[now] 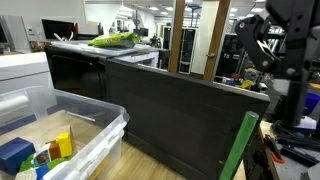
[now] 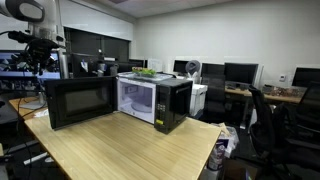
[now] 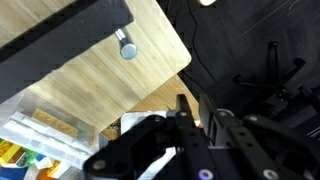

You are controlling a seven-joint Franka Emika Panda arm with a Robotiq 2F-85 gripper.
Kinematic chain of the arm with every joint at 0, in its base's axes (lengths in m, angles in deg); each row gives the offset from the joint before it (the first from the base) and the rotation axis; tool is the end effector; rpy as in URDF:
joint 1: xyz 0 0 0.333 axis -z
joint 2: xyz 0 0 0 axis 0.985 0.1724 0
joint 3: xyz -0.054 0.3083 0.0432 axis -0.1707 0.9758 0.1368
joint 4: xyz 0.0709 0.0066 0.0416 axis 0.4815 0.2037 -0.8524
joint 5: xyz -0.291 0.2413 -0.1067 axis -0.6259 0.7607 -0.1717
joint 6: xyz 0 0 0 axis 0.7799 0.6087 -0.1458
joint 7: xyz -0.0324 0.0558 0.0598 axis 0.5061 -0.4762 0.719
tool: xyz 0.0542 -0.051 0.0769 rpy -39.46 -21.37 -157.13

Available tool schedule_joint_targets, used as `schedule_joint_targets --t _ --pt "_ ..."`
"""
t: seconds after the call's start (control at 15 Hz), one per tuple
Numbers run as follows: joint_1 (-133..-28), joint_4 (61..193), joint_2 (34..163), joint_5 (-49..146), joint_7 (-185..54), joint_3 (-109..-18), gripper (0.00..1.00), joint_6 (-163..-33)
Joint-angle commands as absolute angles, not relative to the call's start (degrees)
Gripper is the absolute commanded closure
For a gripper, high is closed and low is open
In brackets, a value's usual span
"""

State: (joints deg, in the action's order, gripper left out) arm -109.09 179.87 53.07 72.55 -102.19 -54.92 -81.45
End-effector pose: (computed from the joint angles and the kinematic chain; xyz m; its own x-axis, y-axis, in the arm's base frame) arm 0.3162 0.2325 0.4494 0.5839 0.7969 0.1551 0.8045 -0.5425 -0.2417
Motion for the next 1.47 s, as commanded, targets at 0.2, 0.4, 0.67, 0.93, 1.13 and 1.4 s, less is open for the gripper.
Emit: schedule_joint_targets --t 0.2,0.4,0.67,0.93,1.13,1.4 --pt "-108.82 179.55 55.44 78.71 -108.55 -54.63 0.98 -74.35" --pt "-108.45 179.09 56.61 80.92 -110.29 -54.05 0.98 -70.26" --pt "-107.66 178.22 58.44 82.80 -110.43 -53.36 0.98 -65.92" --pt "-104.33 181.37 59.64 82.24 -106.25 -49.87 0.99 -80.23" --pt "-102.60 183.08 63.02 81.88 -106.13 -49.86 0.98 -94.37" --pt "-100.77 184.19 65.81 81.52 -105.46 -51.63 0.99 -111.29"
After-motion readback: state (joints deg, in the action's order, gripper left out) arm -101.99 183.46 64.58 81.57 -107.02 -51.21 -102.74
